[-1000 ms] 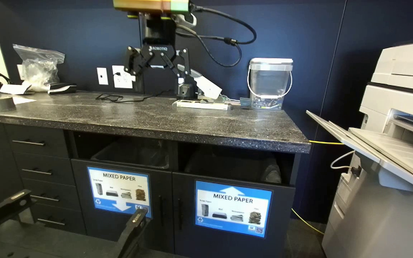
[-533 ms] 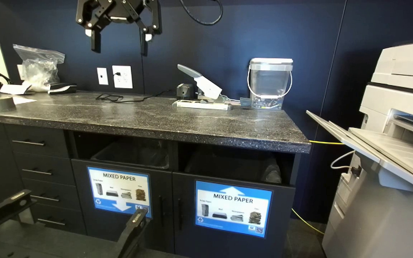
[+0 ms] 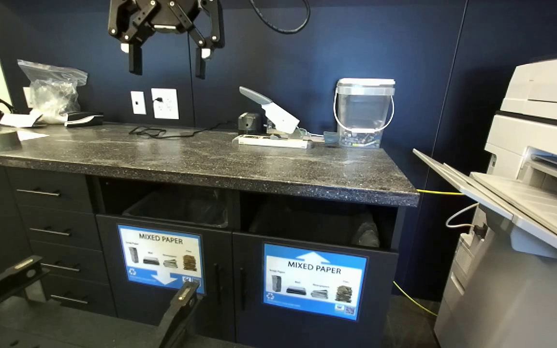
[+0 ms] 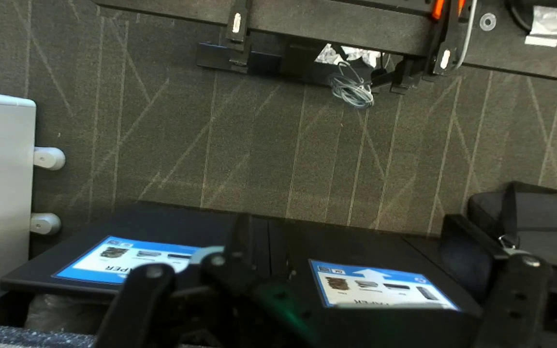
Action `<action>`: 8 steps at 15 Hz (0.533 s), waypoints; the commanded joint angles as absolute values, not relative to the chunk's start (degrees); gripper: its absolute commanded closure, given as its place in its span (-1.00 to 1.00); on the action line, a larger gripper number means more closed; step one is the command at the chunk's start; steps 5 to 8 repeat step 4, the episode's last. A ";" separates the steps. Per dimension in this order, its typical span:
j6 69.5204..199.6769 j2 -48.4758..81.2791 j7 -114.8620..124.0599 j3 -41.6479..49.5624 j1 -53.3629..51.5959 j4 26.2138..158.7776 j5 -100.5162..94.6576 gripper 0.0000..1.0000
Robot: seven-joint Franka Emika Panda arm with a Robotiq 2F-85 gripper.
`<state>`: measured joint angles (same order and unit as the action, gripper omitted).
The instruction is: Pick up the papers from the counter and throw them in the bin
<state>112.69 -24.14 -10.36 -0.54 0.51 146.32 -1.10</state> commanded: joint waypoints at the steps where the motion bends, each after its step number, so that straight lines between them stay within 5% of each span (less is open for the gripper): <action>1: 113.71 -24.13 -9.65 0.17 -0.25 146.95 -1.48 -1.00; 8: 114.74 -24.14 -9.25 0.16 -0.22 147.83 -1.53 -1.00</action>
